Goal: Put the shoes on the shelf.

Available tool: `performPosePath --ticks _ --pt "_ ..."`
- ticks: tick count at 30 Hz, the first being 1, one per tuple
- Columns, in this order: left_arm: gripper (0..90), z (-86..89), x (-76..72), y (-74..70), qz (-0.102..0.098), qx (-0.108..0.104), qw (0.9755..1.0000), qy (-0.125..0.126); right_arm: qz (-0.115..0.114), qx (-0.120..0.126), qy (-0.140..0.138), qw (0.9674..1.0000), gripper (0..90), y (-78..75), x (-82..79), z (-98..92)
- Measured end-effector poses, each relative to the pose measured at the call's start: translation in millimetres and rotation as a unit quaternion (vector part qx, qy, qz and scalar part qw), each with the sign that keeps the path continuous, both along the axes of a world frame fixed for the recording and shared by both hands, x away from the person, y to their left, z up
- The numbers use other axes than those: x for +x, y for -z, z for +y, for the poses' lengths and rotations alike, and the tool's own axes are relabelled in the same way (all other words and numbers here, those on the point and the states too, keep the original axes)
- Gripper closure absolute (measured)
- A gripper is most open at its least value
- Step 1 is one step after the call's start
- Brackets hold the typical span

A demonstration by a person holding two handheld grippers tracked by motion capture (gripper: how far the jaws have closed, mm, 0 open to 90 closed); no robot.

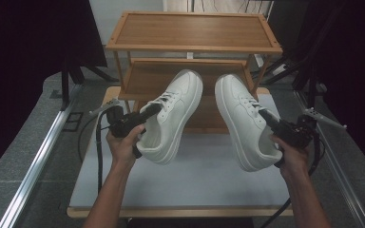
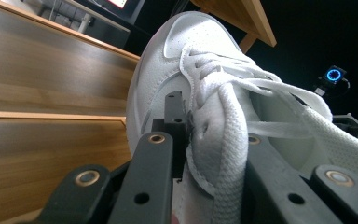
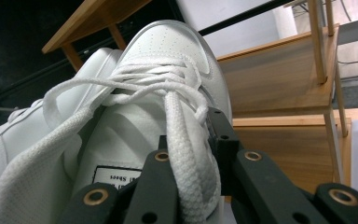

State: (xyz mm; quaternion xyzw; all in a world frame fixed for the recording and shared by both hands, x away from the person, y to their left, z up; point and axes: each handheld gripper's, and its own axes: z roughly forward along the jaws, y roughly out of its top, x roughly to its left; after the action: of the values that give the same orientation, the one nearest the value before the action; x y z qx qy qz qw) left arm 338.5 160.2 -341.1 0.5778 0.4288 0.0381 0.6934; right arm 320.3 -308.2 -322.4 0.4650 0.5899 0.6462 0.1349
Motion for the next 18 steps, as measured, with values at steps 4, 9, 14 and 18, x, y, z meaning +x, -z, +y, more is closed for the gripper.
performPosePath --ticks 4,9,14,18 --pt "81.7 -2.6 5.9 -3.0 0.004 0.001 1.0 -0.004 0.001 0.006 0.009 0.9999 83.3 -3.8 7.9 4.5" --pt "81.6 -4.5 13.8 -6.4 0.012 -0.005 0.9998 -0.012 0.002 0.002 0.016 0.9999 83.3 -10.8 17.3 13.5" --pt "81.6 -6.1 22.4 -12.9 0.016 -0.007 0.9997 -0.019 0.009 0.002 0.026 0.9996 83.3 -15.0 27.4 21.3" --pt "81.6 -8.9 29.9 -17.0 0.019 -0.008 0.9995 -0.025 0.012 -0.001 0.036 0.9993 83.3 -18.3 36.7 28.0"
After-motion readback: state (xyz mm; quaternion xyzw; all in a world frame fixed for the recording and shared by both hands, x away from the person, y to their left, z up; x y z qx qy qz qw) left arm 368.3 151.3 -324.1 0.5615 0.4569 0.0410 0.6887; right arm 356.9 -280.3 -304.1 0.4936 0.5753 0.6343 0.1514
